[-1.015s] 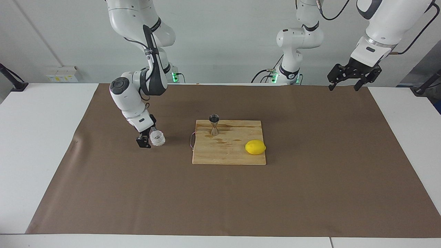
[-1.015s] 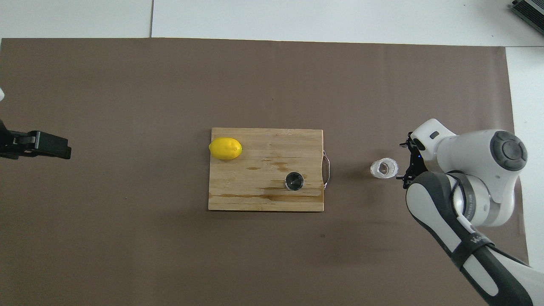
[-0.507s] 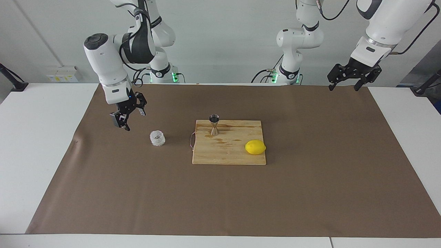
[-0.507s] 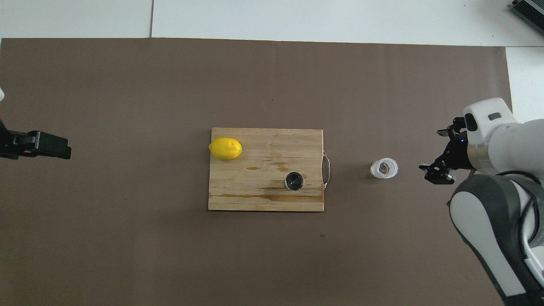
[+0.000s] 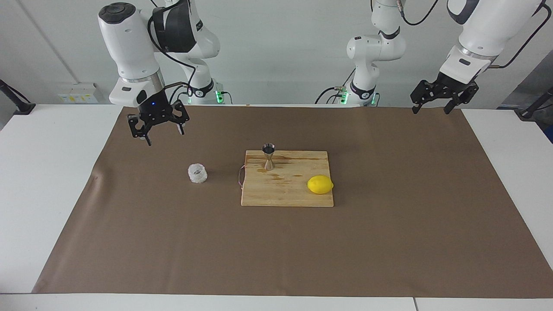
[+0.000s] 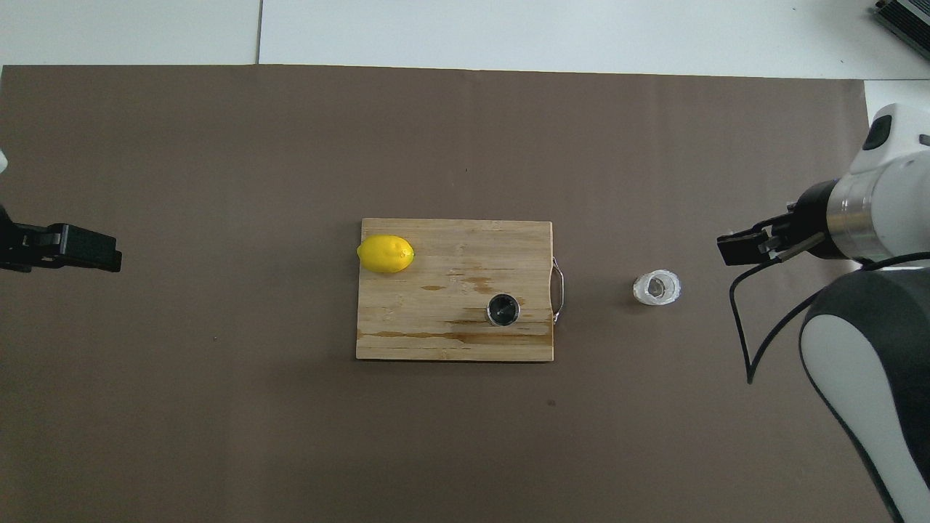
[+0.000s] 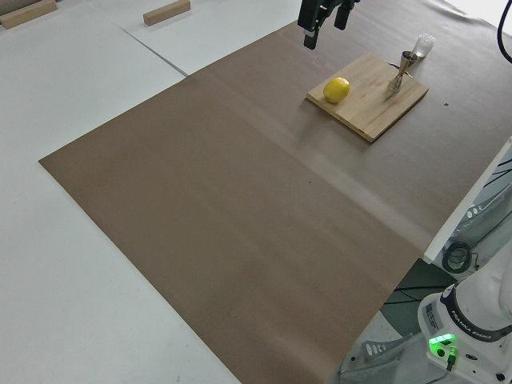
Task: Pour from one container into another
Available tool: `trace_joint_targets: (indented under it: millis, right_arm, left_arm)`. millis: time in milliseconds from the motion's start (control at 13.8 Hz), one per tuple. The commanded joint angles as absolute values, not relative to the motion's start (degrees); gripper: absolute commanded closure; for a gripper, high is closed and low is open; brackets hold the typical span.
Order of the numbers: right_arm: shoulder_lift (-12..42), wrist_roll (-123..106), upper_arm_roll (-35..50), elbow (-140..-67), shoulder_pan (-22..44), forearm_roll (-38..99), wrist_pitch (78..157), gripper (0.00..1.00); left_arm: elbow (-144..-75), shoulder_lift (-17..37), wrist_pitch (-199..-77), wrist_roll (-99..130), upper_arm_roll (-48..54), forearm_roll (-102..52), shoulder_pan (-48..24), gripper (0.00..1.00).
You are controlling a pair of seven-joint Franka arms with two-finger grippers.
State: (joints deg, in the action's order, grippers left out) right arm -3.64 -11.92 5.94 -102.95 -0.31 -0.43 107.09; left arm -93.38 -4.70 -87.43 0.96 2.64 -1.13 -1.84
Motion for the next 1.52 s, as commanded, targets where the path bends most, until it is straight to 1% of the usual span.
trace_joint_targets:
  millis: [0, 290, 507, 580, 942, 1450]
  right_arm:
    - [1.7, 2.3, 6.2, -92.1, 0.8, -1.2, 98.2, 0.00]
    - [2.2, 11.3, 5.7, -86.7, -0.3, 0.1, 92.7, 0.00]
    - [-0.1, 12.7, 5.5, -87.4, -0.7, -0.1, 87.0, 0.00]
    - [-1.2, 13.1, 5.5, -89.0, -0.8, -0.1, 84.8, 0.00]
    - [-1.8, 12.7, 5.4, -90.9, -3.7, 2.3, 87.1, 0.00]
    - [-3.1, 12.4, 5.4, -93.4, -3.6, 2.3, 87.7, 0.00]
  left_arm:
    - [-94.9, -6.3, -87.1, 0.4, 2.9, -0.6, -1.2, 0.00]
    - [-94.9, -6.3, -87.1, 0.4, 2.9, -0.6, -1.2, 0.00]
    - [-94.9, -6.3, -87.1, 0.4, 2.9, -0.6, -1.2, 0.00]
    - [-94.9, -6.3, -87.1, 0.4, 2.9, -0.6, -1.2, 0.00]
    - [-94.9, -6.3, -87.1, 0.4, 2.9, -0.6, -1.2, 0.00]
    - [-94.9, -6.3, -87.1, 0.4, 2.9, -0.6, -1.2, 0.00]
